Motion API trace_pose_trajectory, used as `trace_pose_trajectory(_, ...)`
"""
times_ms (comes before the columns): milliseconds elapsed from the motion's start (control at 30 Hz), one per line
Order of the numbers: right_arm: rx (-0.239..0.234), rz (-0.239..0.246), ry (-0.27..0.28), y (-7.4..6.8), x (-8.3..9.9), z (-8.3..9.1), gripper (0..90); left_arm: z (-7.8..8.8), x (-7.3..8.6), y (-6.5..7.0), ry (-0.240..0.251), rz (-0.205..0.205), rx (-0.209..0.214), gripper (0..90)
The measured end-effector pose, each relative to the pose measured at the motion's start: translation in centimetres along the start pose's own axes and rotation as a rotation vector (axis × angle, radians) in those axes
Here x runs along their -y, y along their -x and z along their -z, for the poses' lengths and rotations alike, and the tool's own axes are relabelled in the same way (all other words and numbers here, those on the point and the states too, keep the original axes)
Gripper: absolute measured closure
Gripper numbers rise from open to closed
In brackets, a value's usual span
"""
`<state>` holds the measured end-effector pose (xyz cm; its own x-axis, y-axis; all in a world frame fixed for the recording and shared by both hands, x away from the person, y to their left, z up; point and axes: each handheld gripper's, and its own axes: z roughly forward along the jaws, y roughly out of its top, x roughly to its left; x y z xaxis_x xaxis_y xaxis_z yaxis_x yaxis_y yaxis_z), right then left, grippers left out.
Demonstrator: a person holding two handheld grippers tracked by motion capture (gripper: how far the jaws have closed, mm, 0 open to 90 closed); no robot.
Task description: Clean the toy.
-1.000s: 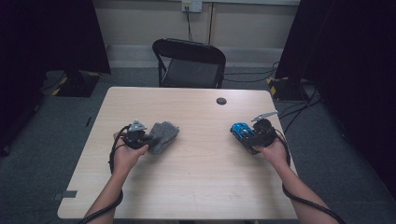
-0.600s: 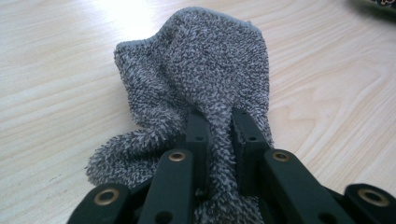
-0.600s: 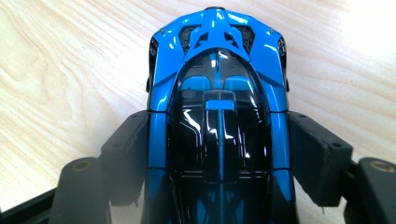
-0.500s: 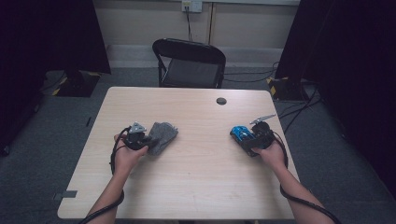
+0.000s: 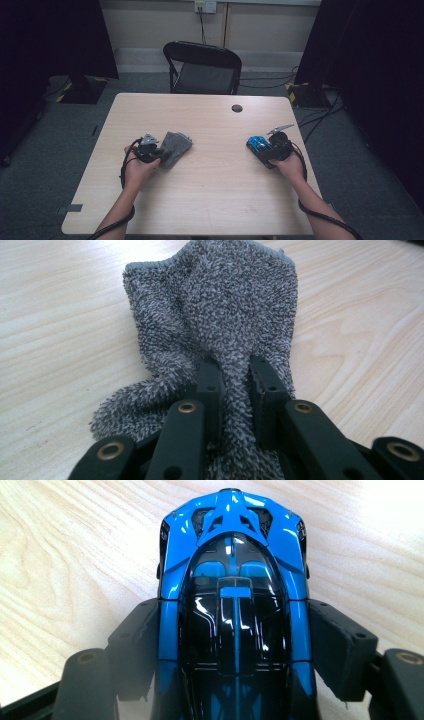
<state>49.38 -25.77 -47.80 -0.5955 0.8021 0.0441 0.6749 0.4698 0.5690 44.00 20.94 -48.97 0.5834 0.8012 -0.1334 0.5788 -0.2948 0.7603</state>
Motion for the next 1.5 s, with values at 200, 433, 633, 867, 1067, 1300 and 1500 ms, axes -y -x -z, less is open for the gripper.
trace_pose_trajectory(200,0.004,-0.005,0.001,-0.1,0.0,-0.2,28.1,0.0,0.1,0.0,0.001,0.006,-0.003,77.0)
trace_pose_trajectory(433,0.005,0.002,0.000,-0.1,0.0,-0.3,27.9,-0.1,0.2,0.1,0.006,0.014,0.001,76.3)
trace_pose_trajectory(633,0.006,0.008,0.006,-0.1,0.0,-0.4,27.7,-0.1,0.3,0.1,0.004,0.025,0.005,75.2)
trace_pose_trajectory(867,0.014,0.016,0.018,-0.2,0.1,-0.5,27.1,0.0,0.3,0.1,0.008,0.013,0.006,70.5)
trace_pose_trajectory(1067,0.014,0.018,0.025,-0.2,0.1,-0.5,25.3,0.1,0.2,0.1,0.016,0.022,0.001,60.1)
trace_pose_trajectory(1300,0.022,0.006,0.062,0.0,-0.2,0.2,20.3,0.1,0.0,0.2,0.012,0.049,-0.009,42.2)
trace_pose_trajectory(1500,0.021,0.009,0.080,0.0,-0.6,1.0,17.2,0.6,-0.5,0.5,0.028,0.027,-0.023,30.9)
